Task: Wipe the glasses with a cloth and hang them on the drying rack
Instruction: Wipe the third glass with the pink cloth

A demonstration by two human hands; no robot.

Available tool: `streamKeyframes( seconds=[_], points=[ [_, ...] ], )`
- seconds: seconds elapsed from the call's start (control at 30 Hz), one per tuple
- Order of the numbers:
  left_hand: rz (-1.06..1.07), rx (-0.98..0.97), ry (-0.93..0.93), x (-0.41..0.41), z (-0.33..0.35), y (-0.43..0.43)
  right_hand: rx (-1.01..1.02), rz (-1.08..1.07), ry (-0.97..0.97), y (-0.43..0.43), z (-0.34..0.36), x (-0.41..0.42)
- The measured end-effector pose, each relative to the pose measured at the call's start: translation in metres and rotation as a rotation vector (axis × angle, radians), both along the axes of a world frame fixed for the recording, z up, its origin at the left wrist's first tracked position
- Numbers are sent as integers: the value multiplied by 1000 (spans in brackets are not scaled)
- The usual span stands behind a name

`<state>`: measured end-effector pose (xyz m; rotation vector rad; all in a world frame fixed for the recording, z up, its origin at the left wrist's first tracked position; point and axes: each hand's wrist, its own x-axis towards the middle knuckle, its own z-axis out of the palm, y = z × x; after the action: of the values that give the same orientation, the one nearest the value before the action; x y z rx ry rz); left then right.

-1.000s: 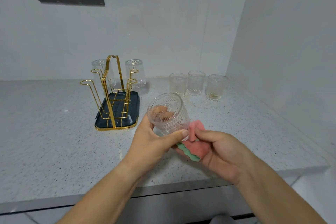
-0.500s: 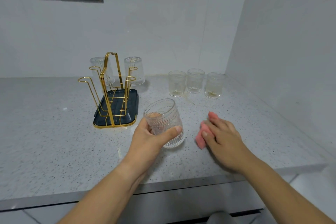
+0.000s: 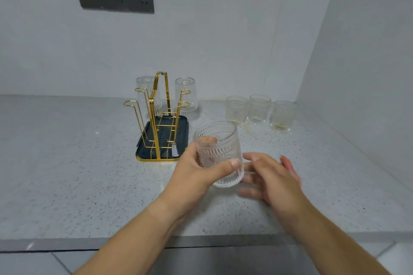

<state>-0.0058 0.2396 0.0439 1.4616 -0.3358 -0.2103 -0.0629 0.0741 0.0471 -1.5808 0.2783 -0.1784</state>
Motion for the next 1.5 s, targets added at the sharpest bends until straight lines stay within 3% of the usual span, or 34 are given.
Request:
streamKeyframes(
  seconds=[0.1,0.17,0.27,0.4,0.6,0.9,1.03,1.23,1.5],
  points=[
    [5,-42,-59,1,18,8,541,235,89,23,10,7],
    [12,-69,-98,3,28,14,745,387,85,33,14,15],
    [35,-119,-137,17,40,29,904,510,4,51,27,31],
    [23,-179,-182,38,61,47,906,491,-124,73,56,54],
    [70,-170,-233,90,101,92,628,316,-287,90,110,107],
    [269,309,-556,171,154,167,-374,167,-375,117,176,209],
    [201,364,-523,199,149,179,-729,195,-366,137,184,241],
    [161,336,-415,229,113,185,-992,266,-340,149,180,271],
    [188,232,-377,248,81,179,-1083,307,-366,151,165,290]
  ],
)
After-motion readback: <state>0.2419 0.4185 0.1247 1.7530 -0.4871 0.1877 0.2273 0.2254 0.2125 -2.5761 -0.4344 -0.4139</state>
